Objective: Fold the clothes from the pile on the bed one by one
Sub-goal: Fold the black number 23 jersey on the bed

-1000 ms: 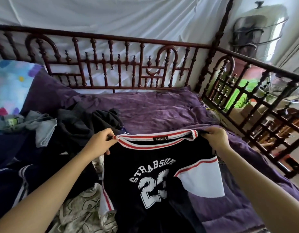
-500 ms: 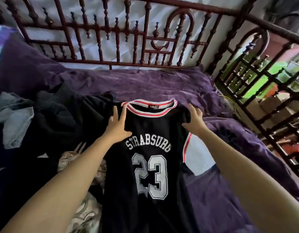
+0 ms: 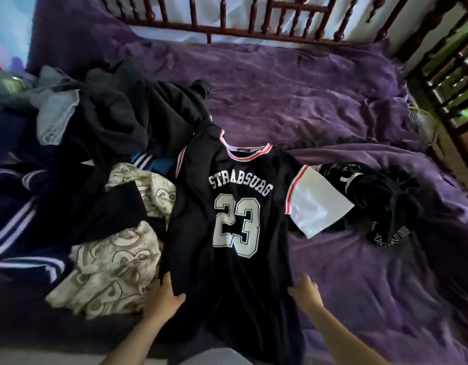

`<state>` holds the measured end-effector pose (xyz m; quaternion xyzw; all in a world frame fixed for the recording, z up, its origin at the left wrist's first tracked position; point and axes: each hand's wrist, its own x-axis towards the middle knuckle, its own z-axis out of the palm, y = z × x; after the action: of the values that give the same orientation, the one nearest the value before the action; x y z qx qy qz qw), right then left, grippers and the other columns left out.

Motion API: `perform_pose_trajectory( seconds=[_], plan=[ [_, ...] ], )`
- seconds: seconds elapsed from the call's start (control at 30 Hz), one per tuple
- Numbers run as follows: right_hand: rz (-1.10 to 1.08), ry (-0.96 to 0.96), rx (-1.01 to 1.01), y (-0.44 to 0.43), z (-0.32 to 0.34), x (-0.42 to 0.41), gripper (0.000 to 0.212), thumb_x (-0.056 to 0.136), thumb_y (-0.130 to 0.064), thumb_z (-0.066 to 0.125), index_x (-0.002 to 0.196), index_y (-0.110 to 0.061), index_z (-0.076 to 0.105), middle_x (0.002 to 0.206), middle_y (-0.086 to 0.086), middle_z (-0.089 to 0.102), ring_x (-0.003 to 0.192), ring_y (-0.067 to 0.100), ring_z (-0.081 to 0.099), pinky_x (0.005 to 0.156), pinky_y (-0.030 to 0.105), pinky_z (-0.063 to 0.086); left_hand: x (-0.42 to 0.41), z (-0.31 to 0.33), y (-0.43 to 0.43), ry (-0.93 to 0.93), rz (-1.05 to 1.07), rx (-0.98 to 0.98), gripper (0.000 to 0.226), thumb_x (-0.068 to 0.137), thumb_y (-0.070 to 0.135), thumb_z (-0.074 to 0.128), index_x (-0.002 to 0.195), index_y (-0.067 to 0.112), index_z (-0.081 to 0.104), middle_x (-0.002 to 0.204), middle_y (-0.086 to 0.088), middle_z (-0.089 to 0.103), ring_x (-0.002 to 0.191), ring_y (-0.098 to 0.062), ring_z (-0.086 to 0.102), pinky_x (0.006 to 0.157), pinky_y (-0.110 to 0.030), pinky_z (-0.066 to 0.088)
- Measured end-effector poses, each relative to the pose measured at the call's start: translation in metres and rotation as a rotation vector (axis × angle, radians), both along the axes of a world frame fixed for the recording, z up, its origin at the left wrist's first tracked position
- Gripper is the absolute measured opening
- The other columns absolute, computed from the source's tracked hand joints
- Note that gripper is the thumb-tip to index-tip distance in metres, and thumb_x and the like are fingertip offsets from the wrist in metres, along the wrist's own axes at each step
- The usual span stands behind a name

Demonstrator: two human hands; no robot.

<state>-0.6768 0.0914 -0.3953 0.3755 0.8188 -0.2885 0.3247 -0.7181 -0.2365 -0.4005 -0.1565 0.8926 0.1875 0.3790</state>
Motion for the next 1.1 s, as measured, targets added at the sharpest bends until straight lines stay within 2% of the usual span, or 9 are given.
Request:
perform_pose_trajectory(
  seconds=[0.17,0.37,0.5,0.63,0.73,0.8,0.9,0.97,1.1],
  plan=[
    [0.075,-0.065,-0.067,-0.008,-0.019,0.041,0.055,0.086,-0.03,0.064,0.128,-0.004,0.039,0.129,0.018,0.048,0.121,0.032,0.047,0.092,0.031,0.041,0.046,-0.008,0.003,0.064,0.402,0.107,0.07,0.084,0.019,0.067,0.142,0.005,0.03,0.137,-0.019,0.048,0.124,-0.037,0.046,0.101,-0.047,0.039],
    [0.108,-0.055,-0.07,-0.014,-0.016,0.07,0.049,0.088,-0.014,0.054,0.131,-0.011,0.032,0.121,0.014,0.059,0.107,0.031,0.057,0.083,0.034,0.046,0.072,-0.01,-0.004,0.155,0.511,0.045,0.044,0.087,0.016,0.063,0.126,-0.001,0.052,0.125,-0.02,0.058,0.115,-0.039,0.052,0.089,-0.041,0.042],
    [0.035,0.03,0.047,-0.007,-0.007,0.073,0.027,0.09,-0.01,0.044,0.117,-0.006,0.042,0.118,0.017,0.057,0.104,0.034,0.056,0.08,0.036,0.043,0.07,-0.007,-0.016,0.224,0.704,0.241,0.017,0.088,0.008,0.061,0.1,-0.005,0.063,0.103,-0.024,0.065,0.096,-0.037,0.06,0.079,-0.042,0.046],
    [0.253,0.149,0.211,-0.009,-0.002,0.086,0.039,0.094,-0.039,0.047,0.121,-0.011,0.046,0.123,0.009,0.05,0.116,0.028,0.045,0.086,0.037,0.043,0.069,-0.003,-0.023,0.208,0.863,0.474,0.004,0.086,0.004,0.063,0.089,0.002,0.062,0.098,-0.02,0.065,0.086,-0.028,0.059,0.078,-0.038,0.047],
    [0.399,-0.057,0.129,-0.029,-0.008,0.095,0.055,0.087,-0.052,0.055,0.125,-0.013,0.047,0.126,0.006,0.048,0.122,0.026,0.045,0.091,0.037,0.043,0.069,0.001,-0.025,0.156,0.905,0.63,0.01,0.085,-0.001,0.061,0.094,0.002,0.065,0.086,-0.01,0.071,0.082,-0.023,0.066,0.073,-0.031,0.051],
    [0.417,-0.157,0.141,-0.041,-0.011,0.102,0.047,0.088,-0.041,0.057,0.124,-0.012,0.047,0.129,0.008,0.045,0.123,0.027,0.044,0.093,0.038,0.043,0.068,0.004,-0.024,0.114,0.98,0.74,0.013,0.086,-0.007,0.056,0.092,0.001,0.064,0.075,-0.004,0.073,0.072,-0.016,0.069,0.061,-0.025,0.054],
    [0.242,-0.133,0.179,-0.04,-0.009,0.101,0.029,0.088,-0.018,0.051,0.115,-0.007,0.054,0.121,0.012,0.056,0.114,0.029,0.054,0.087,0.034,0.045,0.064,0.011,-0.029,0.091,1.102,0.85,0.019,0.085,-0.013,0.051,0.096,-0.001,0.06,0.087,-0.012,0.071,0.083,-0.024,0.067,0.063,-0.029,0.058],
    [0.031,-0.064,0.075,-0.032,-0.003,0.095,0.014,0.086,-0.014,0.055,0.093,-0.004,0.059,0.095,0.015,0.064,0.097,0.03,0.061,0.075,0.031,0.045,0.059,0.015,-0.036,0.094,1.128,0.852,0.024,0.083,-0.014,0.051,0.104,-0.002,0.057,0.102,-0.018,0.064,0.096,-0.033,0.061,0.077,-0.04,0.055],
    [-0.567,0.229,-0.275,-0.006,0.019,0.084,0.015,0.085,0.003,0.052,0.071,-0.002,0.055,0.062,0.008,0.046,0.06,0.022,0.045,0.054,0.031,0.036,0.047,0.026,-0.053,0.014,1.191,0.911,0.03,0.084,-0.011,0.052,0.104,0.011,0.059,0.099,-0.012,0.064,0.093,-0.03,0.06,0.074,-0.042,0.048]
  ],
)
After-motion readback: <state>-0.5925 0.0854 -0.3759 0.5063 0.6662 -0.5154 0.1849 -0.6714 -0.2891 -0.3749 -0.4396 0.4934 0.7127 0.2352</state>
